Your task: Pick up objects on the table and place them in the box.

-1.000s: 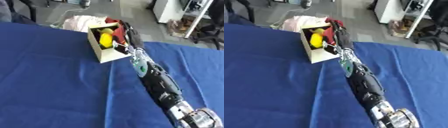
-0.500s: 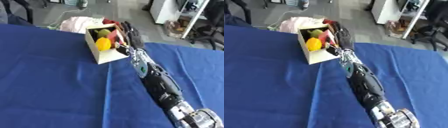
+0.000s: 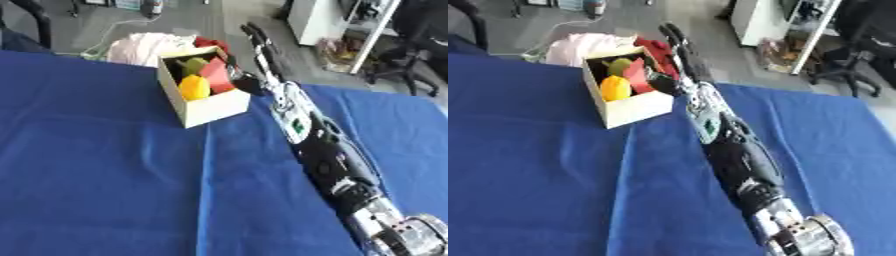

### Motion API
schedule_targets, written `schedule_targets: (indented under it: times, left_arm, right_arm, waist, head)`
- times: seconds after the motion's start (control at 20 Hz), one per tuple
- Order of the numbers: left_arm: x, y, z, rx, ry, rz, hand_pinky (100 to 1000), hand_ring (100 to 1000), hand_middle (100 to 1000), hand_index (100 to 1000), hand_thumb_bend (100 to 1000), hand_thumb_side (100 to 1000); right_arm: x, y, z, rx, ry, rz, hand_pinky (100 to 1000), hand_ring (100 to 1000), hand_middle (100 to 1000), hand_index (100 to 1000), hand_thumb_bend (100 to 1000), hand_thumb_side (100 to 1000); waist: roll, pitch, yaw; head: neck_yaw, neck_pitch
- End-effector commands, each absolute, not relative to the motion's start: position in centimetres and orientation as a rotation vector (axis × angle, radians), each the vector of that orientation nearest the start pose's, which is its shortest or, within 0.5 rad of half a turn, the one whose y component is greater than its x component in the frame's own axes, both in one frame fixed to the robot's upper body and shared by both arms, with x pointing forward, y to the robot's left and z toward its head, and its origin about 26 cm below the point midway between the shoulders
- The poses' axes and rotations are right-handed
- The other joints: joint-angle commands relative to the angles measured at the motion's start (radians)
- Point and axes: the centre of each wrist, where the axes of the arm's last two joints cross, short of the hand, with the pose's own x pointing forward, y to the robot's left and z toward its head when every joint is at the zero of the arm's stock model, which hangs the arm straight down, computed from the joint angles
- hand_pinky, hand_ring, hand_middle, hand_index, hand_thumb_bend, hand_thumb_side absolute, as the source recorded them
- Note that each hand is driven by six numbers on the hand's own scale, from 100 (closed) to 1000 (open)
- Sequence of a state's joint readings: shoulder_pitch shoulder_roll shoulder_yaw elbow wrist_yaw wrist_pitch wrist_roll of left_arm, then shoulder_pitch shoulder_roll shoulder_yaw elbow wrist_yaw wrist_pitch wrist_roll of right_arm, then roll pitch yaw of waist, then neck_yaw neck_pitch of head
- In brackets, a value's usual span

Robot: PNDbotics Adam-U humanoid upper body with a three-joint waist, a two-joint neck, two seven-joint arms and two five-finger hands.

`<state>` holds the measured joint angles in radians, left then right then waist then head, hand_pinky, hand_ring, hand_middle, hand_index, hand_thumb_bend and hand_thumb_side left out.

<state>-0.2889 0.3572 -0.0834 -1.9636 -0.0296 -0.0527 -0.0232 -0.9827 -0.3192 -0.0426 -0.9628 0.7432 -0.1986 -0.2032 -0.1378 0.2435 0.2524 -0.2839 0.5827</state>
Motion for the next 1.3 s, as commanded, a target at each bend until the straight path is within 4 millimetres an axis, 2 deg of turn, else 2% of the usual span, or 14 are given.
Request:
schedule_targets:
  times: [0.05, 0.1, 0.25, 0.35, 0.45, 0.5, 0.55, 0.6, 0.65, 0.9, 0.95, 1.0, 1.2, 1.3]
  left_arm:
    - [30.2, 25.3, 18.5, 0.161, -2.254, -0.492, 705, 594, 602, 871, 100, 778]
    - [30.2, 25.5, 18.3, 0.171, -2.248, -0.482, 706, 594, 602, 871, 100, 777]
    - [30.2, 25.9, 17.8, 0.193, -2.235, -0.447, 705, 597, 603, 866, 100, 779]
    - [30.1, 26.1, 17.5, 0.202, -2.228, -0.421, 704, 599, 605, 863, 100, 779]
    - [30.1, 26.3, 17.1, 0.211, -2.216, -0.399, 703, 601, 607, 861, 100, 779]
    - [30.1, 26.4, 16.9, 0.217, -2.209, -0.389, 703, 602, 608, 859, 100, 778]
    - [30.0, 26.5, 16.7, 0.223, -2.204, -0.382, 703, 602, 608, 859, 100, 778]
    - [30.0, 26.6, 16.5, 0.229, -2.201, -0.372, 704, 606, 612, 858, 100, 777]
    - [29.9, 26.6, 16.3, 0.235, -2.199, -0.364, 704, 608, 613, 857, 100, 776]
    - [29.7, 26.8, 15.3, 0.247, -2.183, -0.347, 706, 619, 625, 846, 100, 779]
    - [29.6, 26.9, 15.1, 0.250, -2.180, -0.344, 706, 620, 626, 845, 100, 755]
    - [29.6, 26.9, 15.0, 0.253, -2.180, -0.338, 706, 621, 627, 842, 100, 780]
    - [29.5, 26.9, 14.5, 0.259, -2.176, -0.308, 706, 625, 634, 826, 100, 788]
    - [29.5, 26.9, 14.2, 0.257, -2.173, -0.298, 707, 628, 638, 818, 100, 789]
  right_arm:
    - [47.1, -26.1, 25.4, -0.902, -2.235, 0.690, 1000, 995, 994, 1000, 100, 447]
    - [46.4, -26.1, 25.8, -0.858, -2.272, 0.699, 997, 989, 985, 1000, 100, 451]
    - [44.1, -26.4, 26.3, -0.720, -2.346, 0.737, 861, 863, 907, 1000, 100, 456]
    - [42.2, -26.7, 26.0, -0.621, -2.372, 0.768, 801, 806, 876, 1000, 100, 462]
    - [40.3, -26.9, 25.2, -0.524, -2.392, 0.766, 756, 767, 849, 1000, 100, 470]
    - [39.4, -27.0, 24.4, -0.475, -2.401, 0.735, 675, 703, 817, 1000, 100, 470]
    - [38.6, -27.0, 23.9, -0.435, -2.408, 0.705, 675, 703, 817, 1000, 100, 470]
    - [37.8, -26.9, 23.0, -0.379, -2.410, 0.661, 579, 615, 792, 1000, 100, 470]
    - [37.0, -26.9, 22.2, -0.330, -2.411, 0.621, 563, 601, 782, 1000, 100, 470]
    - [33.5, -27.1, 17.6, -0.170, -2.348, 0.395, 572, 598, 746, 1000, 100, 470]
    - [32.9, -27.1, 16.9, -0.152, -2.332, 0.364, 580, 602, 743, 1000, 100, 406]
    - [32.4, -27.1, 16.2, -0.134, -2.316, 0.334, 591, 609, 737, 1000, 100, 477]
    - [30.7, -26.7, 14.3, -0.070, -2.280, 0.234, 600, 613, 727, 997, 100, 531]
    - [30.0, -26.5, 13.4, -0.043, -2.260, 0.201, 600, 611, 718, 995, 100, 524]
  waist:
    - [0.030, -0.042, -0.027]
    - [0.033, -0.046, -0.044]
    - [0.040, -0.054, -0.089]
    - [0.042, -0.057, -0.116]
    - [0.045, -0.061, -0.142]
    - [0.048, -0.063, -0.157]
    - [0.049, -0.066, -0.167]
    - [0.052, -0.066, -0.179]
    - [0.053, -0.067, -0.190]
    - [0.065, -0.070, -0.232]
    - [0.067, -0.070, -0.236]
    - [0.069, -0.068, -0.239]
    - [0.076, -0.060, -0.245]
    - [0.078, -0.056, -0.248]
  head:
    - [0.034, 0.021]
    - [0.048, 0.028]
    - [0.091, 0.044]
    - [0.113, 0.054]
    - [0.134, 0.067]
    - [0.149, 0.076]
    - [0.159, 0.083]
    - [0.169, 0.092]
    - [0.175, 0.100]
    - [0.202, 0.153]
    - [0.209, 0.162]
    - [0.219, 0.168]
    - [0.262, 0.184]
    - [0.281, 0.187]
